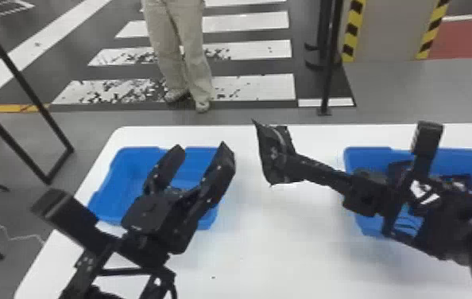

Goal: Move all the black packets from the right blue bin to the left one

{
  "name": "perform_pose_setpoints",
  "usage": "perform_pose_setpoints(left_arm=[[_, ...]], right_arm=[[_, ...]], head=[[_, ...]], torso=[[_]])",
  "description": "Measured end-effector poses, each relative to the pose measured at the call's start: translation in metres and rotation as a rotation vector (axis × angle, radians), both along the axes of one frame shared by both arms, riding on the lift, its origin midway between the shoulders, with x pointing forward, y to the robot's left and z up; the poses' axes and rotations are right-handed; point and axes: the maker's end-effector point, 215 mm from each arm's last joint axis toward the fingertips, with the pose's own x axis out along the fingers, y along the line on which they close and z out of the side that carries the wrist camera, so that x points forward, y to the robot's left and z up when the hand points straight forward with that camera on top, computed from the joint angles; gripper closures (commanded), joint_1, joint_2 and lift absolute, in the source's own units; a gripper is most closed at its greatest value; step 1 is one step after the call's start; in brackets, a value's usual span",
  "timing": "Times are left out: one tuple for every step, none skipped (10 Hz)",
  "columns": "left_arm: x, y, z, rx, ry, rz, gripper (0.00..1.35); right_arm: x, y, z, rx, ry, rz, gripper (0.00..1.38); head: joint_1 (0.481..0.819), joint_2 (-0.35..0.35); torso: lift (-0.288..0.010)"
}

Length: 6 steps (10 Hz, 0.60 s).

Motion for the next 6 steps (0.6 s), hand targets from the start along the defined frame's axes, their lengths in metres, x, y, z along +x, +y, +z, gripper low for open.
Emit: perform_pose_setpoints(left_arm=[[0.0,-0.005,-0.003,0.001,0.013,-0.015,0.2],[0.0,-0.007,-0.005,0.002,0.019,-0.021,0.2],[0.001,-0.007,-0.005,0.008,0.019,-0.02,0.2],[0.002,-0.005,-0.006,0.018,0.019,-0.013,0.2],[0.003,-0.002,-0.01,0.034,0.024,-0.006,0.2],[0.004,-0.001,-0.013,0.049,0.027,-0.001,0.2]], right_arm=[[-0.008,0.017,0.006,0.008,-0.006,0.037,1.13],[-0.017,0.032,0.011,0.018,-0.007,0.071,1.13],[-0.027,0.045,0.016,0.032,-0.007,0.104,1.13],[-0.035,0.055,0.021,0.046,-0.005,0.131,1.13],[-0.042,0.062,0.024,0.057,-0.004,0.151,1.13],[-0.049,0.068,0.028,0.067,-0.004,0.167,1.13]], head=[[0.695,0.198],[0.695,0.208],[0.695,0.229],[0.695,0.25],[0.695,0.267],[0.695,0.28]], torso=[[-0.14],[-0.14],[-0.14],[-0.14],[-0.14],[-0.14]])
